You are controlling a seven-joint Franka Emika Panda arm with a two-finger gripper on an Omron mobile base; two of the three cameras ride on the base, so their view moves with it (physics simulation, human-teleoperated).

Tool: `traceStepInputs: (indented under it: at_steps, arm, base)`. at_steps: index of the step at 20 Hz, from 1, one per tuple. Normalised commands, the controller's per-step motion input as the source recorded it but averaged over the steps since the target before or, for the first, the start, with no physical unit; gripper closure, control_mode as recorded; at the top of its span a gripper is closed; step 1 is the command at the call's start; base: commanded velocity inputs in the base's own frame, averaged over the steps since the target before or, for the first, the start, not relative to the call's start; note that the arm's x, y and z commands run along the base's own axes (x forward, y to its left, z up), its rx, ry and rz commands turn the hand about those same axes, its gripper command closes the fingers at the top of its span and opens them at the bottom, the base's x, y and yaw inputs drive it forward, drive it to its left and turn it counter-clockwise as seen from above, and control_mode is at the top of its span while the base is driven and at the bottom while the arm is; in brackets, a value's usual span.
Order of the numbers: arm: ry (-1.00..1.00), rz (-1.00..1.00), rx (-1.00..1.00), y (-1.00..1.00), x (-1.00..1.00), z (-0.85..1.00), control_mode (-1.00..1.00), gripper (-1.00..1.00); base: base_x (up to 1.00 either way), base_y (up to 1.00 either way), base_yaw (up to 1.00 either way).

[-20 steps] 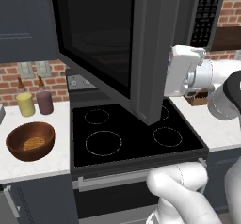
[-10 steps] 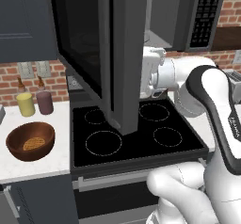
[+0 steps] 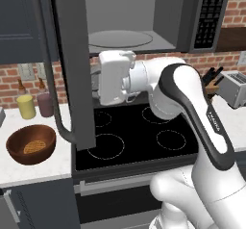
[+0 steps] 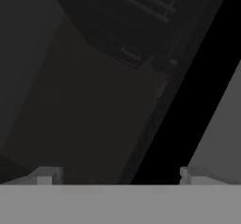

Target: Open the microwave, place the bowl with waffle inside the microwave, then close the microwave door and turn it on.

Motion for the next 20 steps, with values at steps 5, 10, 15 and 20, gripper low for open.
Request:
traceStepInputs:
  at_steps: [5, 10, 15, 20]
  arm:
    - [0.00, 0.00, 0.00, 0.06, 0.00, 0.00, -1.00, -1.00]
    - [0.02, -0.05, 0.00, -0.20, 0.00, 0.00, -1.00, -1.00]
    - [0.13, -0.08, 0.00, -0.67, 0.00, -0.07, -1.00, -1.00]
    - [0.19, -0.13, 0.00, -0.74, 0.10, -0.52, -1.00, -1.00]
  base:
    - [0.00, 0.00, 0.00]
    - [0.00, 0.00, 0.00]
    - [0.00, 0.00, 0.00]
    - [0.00, 0.00, 0.00]
